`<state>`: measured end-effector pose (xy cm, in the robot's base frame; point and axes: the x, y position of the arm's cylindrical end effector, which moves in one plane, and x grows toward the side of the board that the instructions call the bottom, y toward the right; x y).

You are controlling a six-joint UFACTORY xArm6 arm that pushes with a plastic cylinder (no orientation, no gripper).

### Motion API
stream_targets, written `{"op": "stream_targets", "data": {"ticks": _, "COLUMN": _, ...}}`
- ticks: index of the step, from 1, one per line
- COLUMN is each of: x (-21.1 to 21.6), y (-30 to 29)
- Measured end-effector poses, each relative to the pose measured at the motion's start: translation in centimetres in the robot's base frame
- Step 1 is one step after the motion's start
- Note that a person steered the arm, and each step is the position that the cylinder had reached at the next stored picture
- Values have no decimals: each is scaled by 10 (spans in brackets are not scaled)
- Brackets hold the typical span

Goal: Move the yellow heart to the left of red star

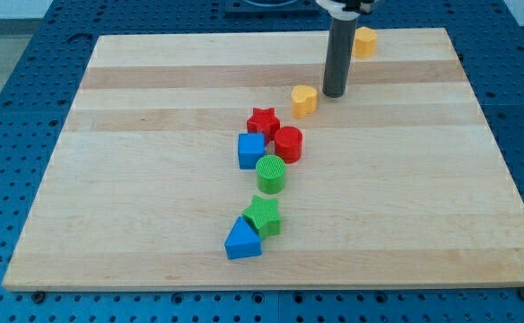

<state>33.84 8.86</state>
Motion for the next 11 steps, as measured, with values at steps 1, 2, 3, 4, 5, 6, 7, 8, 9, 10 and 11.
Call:
{"op": "stream_targets", "data": {"ticks": 1, "x": 6, "y": 4}}
{"op": "stream_targets", "data": {"ticks": 2, "x": 10, "y": 5}}
{"op": "stream_targets", "data": {"ticks": 3, "x": 15, "y": -12}}
{"op": "stream_targets", "data": {"ticks": 4, "x": 21, "y": -13}}
{"op": "stream_targets", "data": {"ticks": 5, "x": 24, "y": -44}}
{"op": "stream_targets", "data": {"ticks": 6, "x": 24, "y": -86}}
{"op": "stream_targets", "data": {"ticks": 7, "x": 24, "y": -113}}
{"op": "stream_targets", "data": {"ticks": 8, "x": 2, "y": -114}}
{"op": "stream_targets", "data": {"ticks": 9, "x": -8, "y": -135}}
{"op": "stream_targets", "data": {"ticks": 10, "x": 1, "y": -152}}
{"op": "stream_targets", "data": {"ticks": 11, "x": 20, "y": -152}}
